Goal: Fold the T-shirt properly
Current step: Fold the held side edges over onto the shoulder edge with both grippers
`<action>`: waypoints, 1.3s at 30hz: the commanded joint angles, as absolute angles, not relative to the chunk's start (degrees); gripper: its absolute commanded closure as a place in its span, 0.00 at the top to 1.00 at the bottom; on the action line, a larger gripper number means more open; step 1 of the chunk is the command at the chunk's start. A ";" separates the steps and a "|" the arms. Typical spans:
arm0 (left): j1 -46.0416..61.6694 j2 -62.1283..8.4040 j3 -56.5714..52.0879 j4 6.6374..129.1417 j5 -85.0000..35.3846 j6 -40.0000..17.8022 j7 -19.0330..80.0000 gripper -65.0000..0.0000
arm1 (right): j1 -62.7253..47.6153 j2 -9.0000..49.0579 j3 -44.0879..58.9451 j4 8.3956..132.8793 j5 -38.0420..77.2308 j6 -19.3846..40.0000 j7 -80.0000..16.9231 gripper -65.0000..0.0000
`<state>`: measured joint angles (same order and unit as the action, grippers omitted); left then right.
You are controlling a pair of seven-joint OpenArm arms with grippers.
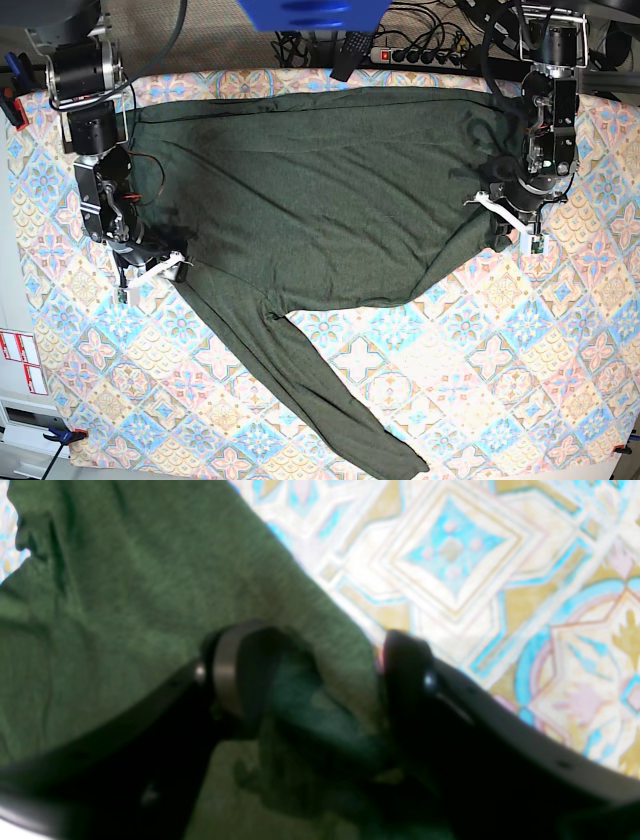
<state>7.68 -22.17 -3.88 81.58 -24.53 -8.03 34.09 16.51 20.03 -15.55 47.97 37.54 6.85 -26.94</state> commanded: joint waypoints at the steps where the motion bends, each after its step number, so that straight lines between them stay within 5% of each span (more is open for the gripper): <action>1: 7.08 -22.99 -4.18 82.59 -25.01 -8.31 33.01 0.00 | 17.19 20.62 -15.60 48.04 37.58 6.81 -28.18 0.45; 8: 7.08 -22.99 -4.18 82.59 -25.01 -8.31 33.01 0.00 | 17.19 20.62 -15.16 48.04 37.58 6.81 -29.32 0.01; 19: 6.81 -22.99 -4.26 82.59 -25.10 -8.31 32.66 0.00 | 17.19 20.62 -6.20 50.42 37.58 6.81 -29.49 0.00; 39: 13.41 -25.54 -8.57 92.44 -25.10 -8.31 32.66 0.00 | -1.54 20.62 3.65 81.54 37.93 6.81 -38.02 0.00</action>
<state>13.17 -23.97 -6.90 91.05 -24.93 -8.05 33.82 -2.50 19.53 2.94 80.29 37.50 6.63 -39.40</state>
